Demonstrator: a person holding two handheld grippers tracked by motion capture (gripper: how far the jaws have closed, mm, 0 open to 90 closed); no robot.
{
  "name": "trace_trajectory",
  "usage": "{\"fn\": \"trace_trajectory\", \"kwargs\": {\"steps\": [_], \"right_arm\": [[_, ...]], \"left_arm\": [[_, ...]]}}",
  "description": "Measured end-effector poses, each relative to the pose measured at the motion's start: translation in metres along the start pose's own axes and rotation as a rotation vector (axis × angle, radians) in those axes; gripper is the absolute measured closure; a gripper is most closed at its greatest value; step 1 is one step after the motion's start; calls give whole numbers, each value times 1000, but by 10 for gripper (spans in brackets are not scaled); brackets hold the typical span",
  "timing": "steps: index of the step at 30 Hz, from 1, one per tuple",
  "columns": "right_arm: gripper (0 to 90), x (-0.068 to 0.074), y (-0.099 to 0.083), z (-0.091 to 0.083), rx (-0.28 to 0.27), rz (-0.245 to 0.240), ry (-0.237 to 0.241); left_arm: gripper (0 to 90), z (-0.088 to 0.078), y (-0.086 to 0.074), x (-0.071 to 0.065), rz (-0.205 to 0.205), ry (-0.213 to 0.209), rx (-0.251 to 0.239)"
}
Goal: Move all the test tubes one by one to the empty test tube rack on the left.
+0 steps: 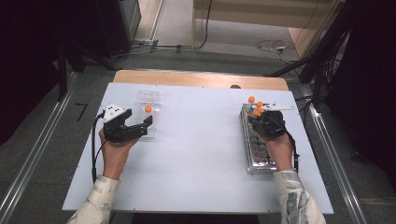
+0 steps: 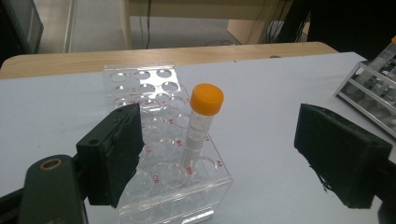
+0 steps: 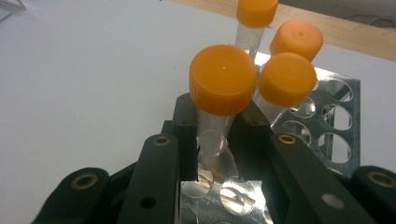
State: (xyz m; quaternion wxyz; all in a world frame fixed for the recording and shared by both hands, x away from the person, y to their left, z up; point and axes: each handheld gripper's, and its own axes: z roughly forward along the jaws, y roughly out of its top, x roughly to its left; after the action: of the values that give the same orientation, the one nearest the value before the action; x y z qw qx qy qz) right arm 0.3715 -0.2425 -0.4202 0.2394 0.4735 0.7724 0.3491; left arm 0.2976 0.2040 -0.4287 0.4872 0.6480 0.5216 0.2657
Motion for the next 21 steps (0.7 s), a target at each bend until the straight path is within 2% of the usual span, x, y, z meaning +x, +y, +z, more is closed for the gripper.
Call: {"fn": "trace_trajectory", "kwargs": {"steps": [21], "right_arm": [[716, 2, 12, -21, -59, -5, 10]], "left_arm": [[156, -1, 0, 0, 1, 2, -7]]}}
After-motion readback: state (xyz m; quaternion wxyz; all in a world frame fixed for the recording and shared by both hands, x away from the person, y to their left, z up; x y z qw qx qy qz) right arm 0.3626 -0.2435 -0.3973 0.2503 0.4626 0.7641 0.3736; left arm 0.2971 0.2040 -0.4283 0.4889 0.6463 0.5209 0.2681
